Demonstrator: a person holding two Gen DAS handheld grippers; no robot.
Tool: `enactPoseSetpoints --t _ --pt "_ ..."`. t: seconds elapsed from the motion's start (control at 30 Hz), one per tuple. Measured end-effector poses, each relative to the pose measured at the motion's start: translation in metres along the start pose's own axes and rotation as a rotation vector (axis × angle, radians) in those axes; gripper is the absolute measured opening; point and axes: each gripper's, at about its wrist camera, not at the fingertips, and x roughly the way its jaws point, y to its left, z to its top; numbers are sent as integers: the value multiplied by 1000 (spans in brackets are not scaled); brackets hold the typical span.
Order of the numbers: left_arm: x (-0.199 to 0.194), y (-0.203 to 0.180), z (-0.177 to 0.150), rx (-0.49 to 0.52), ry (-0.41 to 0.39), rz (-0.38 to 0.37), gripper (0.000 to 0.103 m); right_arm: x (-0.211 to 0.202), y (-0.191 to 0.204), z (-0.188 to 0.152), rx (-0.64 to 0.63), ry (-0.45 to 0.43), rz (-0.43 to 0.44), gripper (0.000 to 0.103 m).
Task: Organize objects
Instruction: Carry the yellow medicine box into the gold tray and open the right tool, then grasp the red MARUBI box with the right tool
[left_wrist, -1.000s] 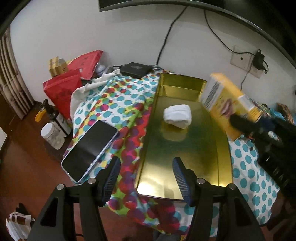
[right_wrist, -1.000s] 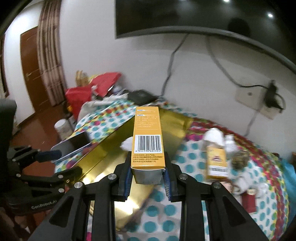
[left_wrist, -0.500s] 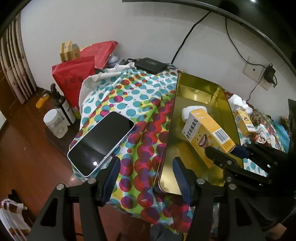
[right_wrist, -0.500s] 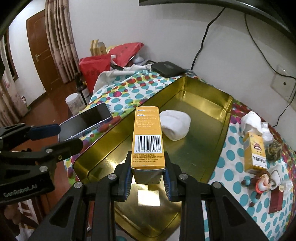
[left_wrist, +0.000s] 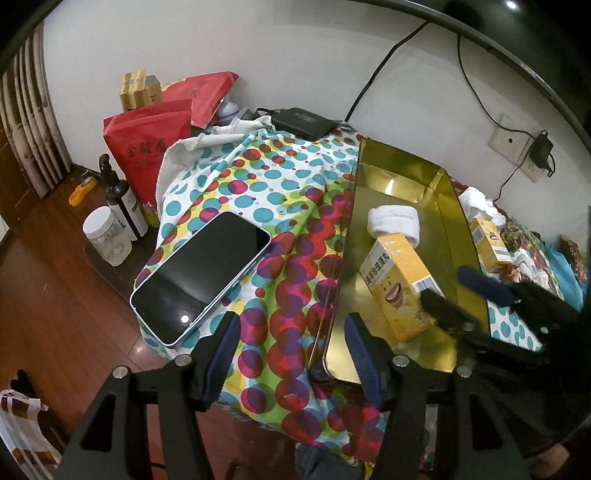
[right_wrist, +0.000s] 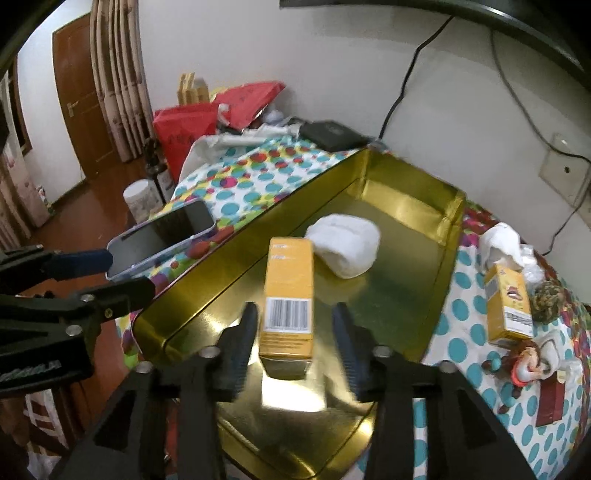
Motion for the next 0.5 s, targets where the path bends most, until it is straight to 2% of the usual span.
enactPoseSetpoints --t 0.07,0.2,0.5 --pt "0 -4 1 7 -2 -4 60 -16 -9 -2 20 -57 -18 54" --pt "-1 -17 1 30 -1 -28 60 -46 -39 -7 60 -143 -121 55" --pt "-4 -64 -3 120 7 -103 60 -78 -167 -45 258 -114 -375 56"
